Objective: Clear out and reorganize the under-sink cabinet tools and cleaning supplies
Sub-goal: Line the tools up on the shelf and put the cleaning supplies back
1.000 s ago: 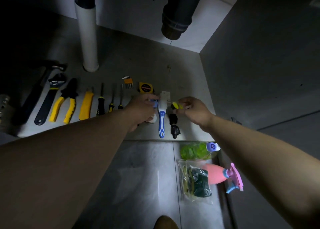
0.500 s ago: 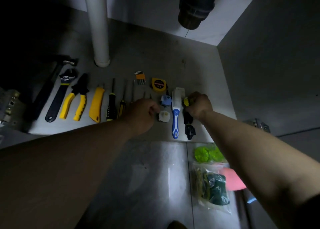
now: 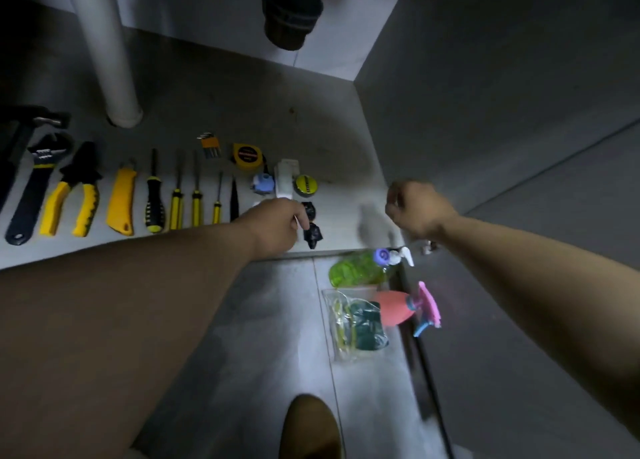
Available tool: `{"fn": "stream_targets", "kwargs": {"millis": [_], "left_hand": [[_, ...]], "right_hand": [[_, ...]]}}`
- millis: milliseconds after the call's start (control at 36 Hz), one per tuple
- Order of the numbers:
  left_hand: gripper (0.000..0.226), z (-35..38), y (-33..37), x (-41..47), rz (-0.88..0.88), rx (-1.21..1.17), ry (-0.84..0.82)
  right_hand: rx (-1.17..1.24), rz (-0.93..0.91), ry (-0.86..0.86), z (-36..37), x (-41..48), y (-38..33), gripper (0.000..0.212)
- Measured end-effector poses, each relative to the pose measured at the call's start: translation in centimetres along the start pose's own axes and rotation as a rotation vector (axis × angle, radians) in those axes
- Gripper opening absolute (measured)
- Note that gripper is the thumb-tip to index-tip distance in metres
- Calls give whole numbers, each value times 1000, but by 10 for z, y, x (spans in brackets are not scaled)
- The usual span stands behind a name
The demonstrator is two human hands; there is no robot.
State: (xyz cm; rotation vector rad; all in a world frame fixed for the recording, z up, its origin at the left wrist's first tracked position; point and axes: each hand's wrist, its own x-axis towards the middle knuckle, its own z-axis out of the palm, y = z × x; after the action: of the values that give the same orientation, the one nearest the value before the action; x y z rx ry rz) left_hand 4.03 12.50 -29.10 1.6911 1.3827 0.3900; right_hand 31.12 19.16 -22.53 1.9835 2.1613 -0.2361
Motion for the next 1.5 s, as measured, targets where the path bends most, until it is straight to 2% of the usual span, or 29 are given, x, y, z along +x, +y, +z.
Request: {"fn": "stream_targets", "kwargs": {"millis": [139, 278, 389, 472, 583, 694, 833, 944, 1000, 1139, 1250, 1333, 1500], "left_hand": [[29, 14, 34, 3, 70, 68, -79], [31, 22, 60, 0, 121, 207, -152], [30, 31, 80, -4, 172, 317, -215], [32, 38, 90, -7, 208, 358, -252], [33, 44, 98, -9, 246, 426, -276], [33, 46, 108, -9, 272, 482, -311], [33, 48, 119, -7, 291, 522, -325], [41, 52, 123, -8, 297, 536, -331], [52, 54, 124, -9, 304, 528, -316], [93, 52, 125, -13, 268, 409, -283], [109, 42, 119, -20, 255, 305, -249], [108, 30, 110, -25, 229, 240, -214], [81, 9, 94, -36, 165, 130, -154]], "right_hand": [[-139, 200, -95, 2, -51, 32, 32], [-198, 351, -174, 39, -97, 42, 35], [-117, 448, -243, 76, -115, 45, 39], [-28, 486, -294, 88, -120, 46, 43], [-67, 468, -293, 86, -123, 44, 45], [-111, 423, -214, 66, -125, 42, 44], [-114, 405, -17, 32, -132, 42, 44], [-92, 357, 156, 8, -142, 36, 44], [-67, 322, 241, -3, -149, 31, 40], [84, 248, 344, -25, -163, 16, 34], [322, 216, 335, -36, -164, 5, 18], [475, 164, 355, -41, -157, -6, 13], [875, 101, 232, -47, -140, -32, 13]]}}
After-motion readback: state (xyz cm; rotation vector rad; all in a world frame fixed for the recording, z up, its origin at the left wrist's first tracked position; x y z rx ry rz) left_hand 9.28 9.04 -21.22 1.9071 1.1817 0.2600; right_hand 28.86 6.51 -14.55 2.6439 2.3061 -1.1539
